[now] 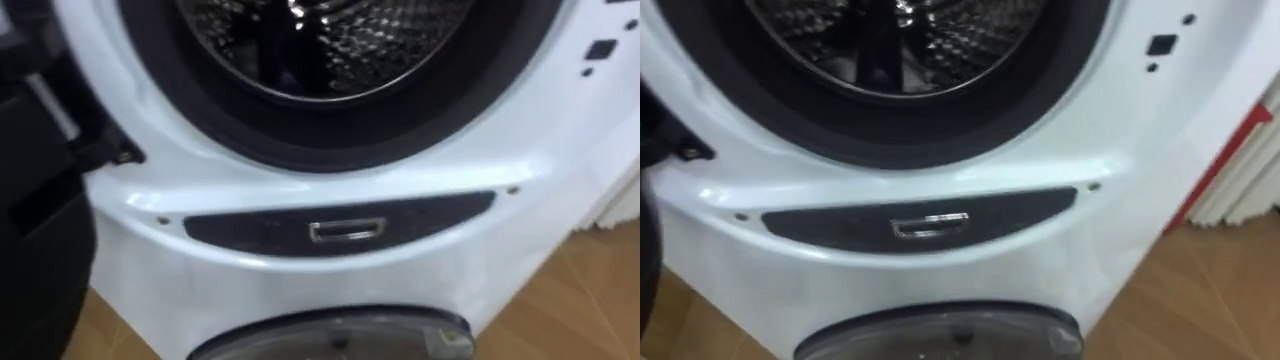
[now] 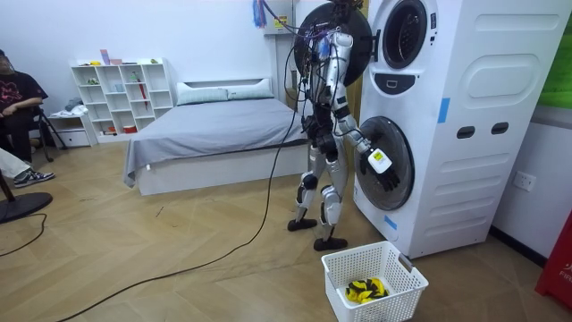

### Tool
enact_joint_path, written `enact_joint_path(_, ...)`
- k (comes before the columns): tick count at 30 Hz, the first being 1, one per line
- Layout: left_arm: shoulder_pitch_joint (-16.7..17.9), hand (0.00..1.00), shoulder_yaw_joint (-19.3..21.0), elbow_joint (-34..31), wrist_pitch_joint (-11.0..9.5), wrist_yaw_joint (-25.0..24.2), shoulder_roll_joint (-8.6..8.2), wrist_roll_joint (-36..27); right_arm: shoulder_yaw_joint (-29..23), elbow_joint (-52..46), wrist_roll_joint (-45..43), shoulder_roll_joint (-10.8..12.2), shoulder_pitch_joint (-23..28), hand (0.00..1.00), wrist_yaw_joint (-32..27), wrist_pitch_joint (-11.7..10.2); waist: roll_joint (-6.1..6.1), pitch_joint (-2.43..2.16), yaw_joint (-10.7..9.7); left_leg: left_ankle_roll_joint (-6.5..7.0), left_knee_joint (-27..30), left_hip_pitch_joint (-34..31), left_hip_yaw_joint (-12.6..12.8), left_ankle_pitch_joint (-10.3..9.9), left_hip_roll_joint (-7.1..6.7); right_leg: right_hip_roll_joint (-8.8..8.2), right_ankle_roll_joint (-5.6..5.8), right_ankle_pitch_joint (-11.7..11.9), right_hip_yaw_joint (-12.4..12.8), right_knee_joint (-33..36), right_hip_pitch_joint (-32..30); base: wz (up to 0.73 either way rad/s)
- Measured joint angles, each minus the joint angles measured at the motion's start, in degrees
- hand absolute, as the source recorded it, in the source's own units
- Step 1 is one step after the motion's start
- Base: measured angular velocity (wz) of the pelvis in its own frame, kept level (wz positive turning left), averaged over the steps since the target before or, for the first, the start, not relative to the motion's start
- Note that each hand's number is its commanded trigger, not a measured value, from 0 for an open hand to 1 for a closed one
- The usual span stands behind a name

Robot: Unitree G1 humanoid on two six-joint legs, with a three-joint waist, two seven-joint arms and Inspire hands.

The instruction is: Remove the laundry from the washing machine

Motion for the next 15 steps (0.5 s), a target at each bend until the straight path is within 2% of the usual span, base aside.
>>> enact_joint_path(4,0.43,0.00,2.13,-0.05,0.12,0.66,-1.11,0.51,-0.06,0.13,-0.02,1.01,-0.03,0.00,2.90,1.02,-0.13,-0.05,0.21,0.00,-0.08,0.96,-0.51,0.00,-0.04,-0.46,0.32,-0.29,-1.59,-0.91,2.19,0.27)
enact_joint_path(10,0.78,0.00,2.65,0.06,0.12,0.87,-1.38,1.11,-0.35,1.98,-0.07,2.36,-0.48,0.00,5.18,1.49,-0.17,0.19,0.22,0.00,-0.25,2.71,-1.68,0.00,-0.15,-1.02,0.51,-1.02,-3.22,-0.96,4.68,0.21)
enact_joint_path(12,0.98,0.00,3.11,0.06,0.12,0.90,-1.34,1.75,-0.58,1.90,-0.05,2.57,-0.36,0.00,5.53,1.47,-0.22,0.13,0.02,0.00,-0.25,2.77,-1.77,-0.01,-0.15,-1.13,0.54,-1.20,-3.70,-0.84,4.92,0.18)
enact_joint_path(15,0.99,0.00,3.25,0.05,0.12,0.90,-1.33,2.42,-0.78,1.75,-0.05,2.58,-0.09,0.00,5.78,1.47,-0.28,0.16,-0.19,0.02,-0.24,2.61,-3.31,-0.01,-0.21,-1.70,0.57,-1.28,-4.92,-0.84,5.31,0.24)
